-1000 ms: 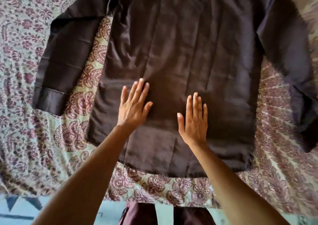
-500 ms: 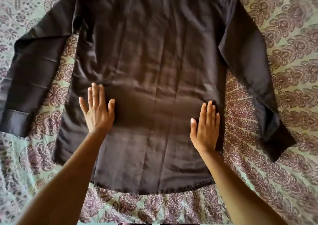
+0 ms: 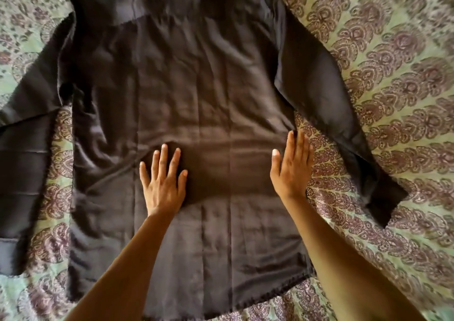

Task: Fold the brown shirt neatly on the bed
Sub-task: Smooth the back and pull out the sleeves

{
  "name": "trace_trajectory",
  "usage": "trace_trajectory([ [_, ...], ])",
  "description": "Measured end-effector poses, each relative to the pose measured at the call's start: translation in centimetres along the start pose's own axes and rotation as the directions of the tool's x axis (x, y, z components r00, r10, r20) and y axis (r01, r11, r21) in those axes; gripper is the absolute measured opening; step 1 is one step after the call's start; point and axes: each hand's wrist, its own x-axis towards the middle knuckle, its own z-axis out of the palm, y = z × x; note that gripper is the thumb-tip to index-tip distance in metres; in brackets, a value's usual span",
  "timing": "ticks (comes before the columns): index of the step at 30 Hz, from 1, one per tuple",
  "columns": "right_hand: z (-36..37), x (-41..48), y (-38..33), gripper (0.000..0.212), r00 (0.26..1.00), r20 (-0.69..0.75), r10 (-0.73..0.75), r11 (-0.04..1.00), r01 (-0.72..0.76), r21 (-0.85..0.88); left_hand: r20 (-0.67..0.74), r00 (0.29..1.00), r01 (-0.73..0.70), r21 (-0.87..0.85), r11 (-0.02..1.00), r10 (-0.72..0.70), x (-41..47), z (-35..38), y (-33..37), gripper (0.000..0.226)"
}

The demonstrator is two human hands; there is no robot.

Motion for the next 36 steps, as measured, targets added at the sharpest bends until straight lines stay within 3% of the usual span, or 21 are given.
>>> trace_trajectory([
  [3, -1.0, 3.0, 1.3, 0.051, 0.990, -0.097, 0.100, 0.995, -0.102, -0.022, -0.032, 0.999, -0.029, -0.029, 0.999, 0.028, 1.5, -0.7, 3.3, 0.060],
  [6, -1.9, 6.3, 3.1, 0.054, 0.988, -0.066, 0.138, 0.985, -0.143, -0.091, -0.026, 0.988, -0.156, -0.077, 0.985, 0.154, 4.0, -0.8, 8.4, 0.060],
  [8, -2.5, 8.3, 4.6, 0.046, 0.984, -0.061, 0.168, 0.979, -0.174, -0.108, -0.018, 0.988, -0.157, -0.093, 0.983, 0.156, 5.4, -0.4, 10.9, 0.060],
  [12, -4.1, 11.5, 7.0, 0.018, 0.998, -0.055, -0.003, 0.986, -0.007, -0.168, -0.063, 0.993, -0.108, -0.064, 0.992, 0.104, 6.0, 0.6, 11.7, 0.057],
  [14, -5.4, 13.5, 8.3, 0.020, 0.985, -0.115, 0.129, 0.977, -0.146, -0.152, -0.082, 0.990, -0.120, -0.059, 0.991, 0.115, 6.1, 0.8, 11.7, 0.057],
  [16, -7.3, 15.6, 9.6, 0.026, 0.893, -0.213, 0.396, 0.910, -0.412, -0.036, -0.095, 0.989, -0.119, -0.057, 0.991, 0.113, 6.1, 0.9, 11.7, 0.057],
  [18, -9.0, 17.3, 10.3, 0.032, 0.806, -0.250, 0.537, 0.843, -0.517, 0.145, -0.098, 0.989, -0.114, -0.055, 0.992, 0.109, 6.2, 0.9, 11.8, 0.057],
  [20, -9.3, 18.5, 9.5, 0.038, 0.795, -0.227, 0.562, 0.820, -0.500, 0.279, -0.094, 0.990, -0.112, -0.055, 0.992, 0.107, 6.2, 1.0, 11.8, 0.057],
  [22, -8.3, 18.6, 7.4, 0.043, 0.847, -0.197, 0.494, 0.820, -0.377, 0.431, -0.094, 0.990, -0.110, -0.053, 0.993, 0.104, 6.2, 1.0, 11.8, 0.057],
  [24, -6.4, 17.9, 5.0, 0.046, 0.910, -0.191, 0.369, 0.842, -0.240, 0.483, -0.096, 0.990, -0.106, -0.049, 0.993, 0.101, 6.2, 0.9, 11.9, 0.057],
  [26, -4.4, 17.0, 2.8, 0.040, 0.933, -0.167, 0.319, 0.845, -0.200, 0.496, -0.097, 0.990, -0.107, -0.045, 0.993, 0.103, 6.2, 0.9, 11.9, 0.056],
  [28, -3.6, 16.8, 0.2, 0.029, 0.903, -0.112, 0.414, 0.760, -0.275, 0.589, -0.099, 0.990, -0.108, -0.045, 0.993, 0.103, 6.2, 0.9, 11.9, 0.056],
  [31, -2.5, 19.0, -2.1, 0.035, 0.847, 0.145, 0.511, 0.580, -0.464, 0.670, -0.104, 0.989, -0.108, -0.036, 0.994, 0.104, 6.3, 0.9, 11.9, 0.056],
  [33, -1.1, 21.3, -1.7, 0.036, 0.845, 0.267, 0.464, 0.560, -0.513, 0.651, -0.112, 0.988, -0.110, -0.031, 0.993, 0.106, 6.3, 0.9, 11.9, 0.055],
  [36, 0.5, 24.0, 0.5, 0.031, 0.841, 0.275, 0.465, 0.596, -0.528, 0.605, -0.116, 0.987, -0.113, -0.032, 0.993, 0.109, 6.3, 0.9, 11.9, 0.055],
])
